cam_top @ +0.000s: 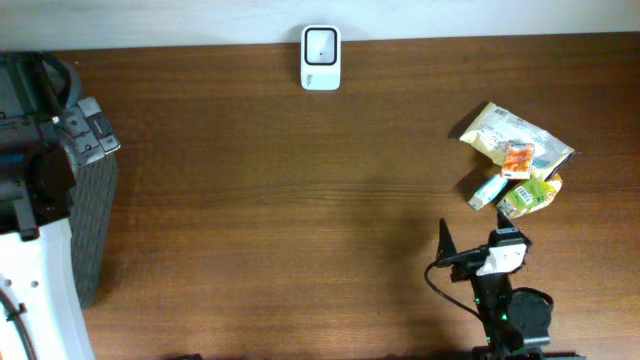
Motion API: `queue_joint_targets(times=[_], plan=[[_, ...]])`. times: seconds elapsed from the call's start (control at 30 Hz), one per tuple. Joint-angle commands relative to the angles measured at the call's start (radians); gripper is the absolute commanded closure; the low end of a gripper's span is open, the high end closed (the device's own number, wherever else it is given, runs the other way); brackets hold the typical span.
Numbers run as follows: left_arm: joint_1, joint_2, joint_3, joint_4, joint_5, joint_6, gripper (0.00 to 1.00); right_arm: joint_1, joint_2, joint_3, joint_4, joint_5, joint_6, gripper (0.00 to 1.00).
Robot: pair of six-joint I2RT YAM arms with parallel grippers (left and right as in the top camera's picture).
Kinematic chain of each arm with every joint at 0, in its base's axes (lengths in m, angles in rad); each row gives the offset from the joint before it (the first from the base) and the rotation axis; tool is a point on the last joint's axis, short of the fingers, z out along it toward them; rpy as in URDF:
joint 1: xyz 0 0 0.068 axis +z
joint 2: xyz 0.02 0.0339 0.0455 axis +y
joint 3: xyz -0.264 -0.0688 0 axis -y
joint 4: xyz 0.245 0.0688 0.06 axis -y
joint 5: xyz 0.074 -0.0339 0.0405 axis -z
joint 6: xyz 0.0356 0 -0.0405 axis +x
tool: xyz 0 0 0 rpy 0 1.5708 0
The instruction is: Scan the item barcode
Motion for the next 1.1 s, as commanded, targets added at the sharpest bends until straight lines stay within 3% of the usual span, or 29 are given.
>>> queue_joint_targets(times=[0.0, 0.57, 0.7, 0.77, 0.8, 0.83, 0.87, 1.0, 1.07], plan=[[0.004, -0.004, 0.006, 0.001, -0.010, 0.002, 0.01, 0.006, -0.010, -0.008, -0.003, 0.024, -0.003, 0.01], [0.001, 0.007, 0.006, 0.001, -0.010, 0.002, 0.01, 0.006, -0.009, -0.008, -0.003, 0.024, -0.003, 0.01], [-0.109, -0.032, 0.006, -0.023, -0.037, 0.002, 0.01, 0.006, -0.009, -0.008, -0.004, 0.024, -0.003, 0.01], [-0.161, -0.051, -0.005, 0.060, 0.057, 0.024, 0.01, 0.006, -0.009, -0.008, -0.003, 0.024, -0.003, 0.01], [-0.163, -0.064, -0.026, 0.126, 0.142, 0.089, 0.01, 0.006, -0.009, -0.008, -0.003, 0.024, -0.003, 0.01], [-0.163, -0.090, -0.086, 0.254, 0.323, 0.258, 0.01, 0.006, -0.009, -0.008, -0.003, 0.024, -0.003, 0.01], [-0.163, -0.106, -0.129, 0.307, 0.384, 0.315, 0.01, 0.006, -0.009, -0.008, -0.003, 0.024, -0.003, 0.01], [-0.161, -0.275, -0.507, 0.608, 0.401, 0.321, 0.01, 0.006, -0.009, -0.008, -0.003, 0.024, -0.003, 0.01], [-0.161, -0.440, -0.826, 0.848, 0.401, 0.339, 0.01, 0.006, -0.009, -0.008, -0.003, 0.024, -0.003, 0.01]])
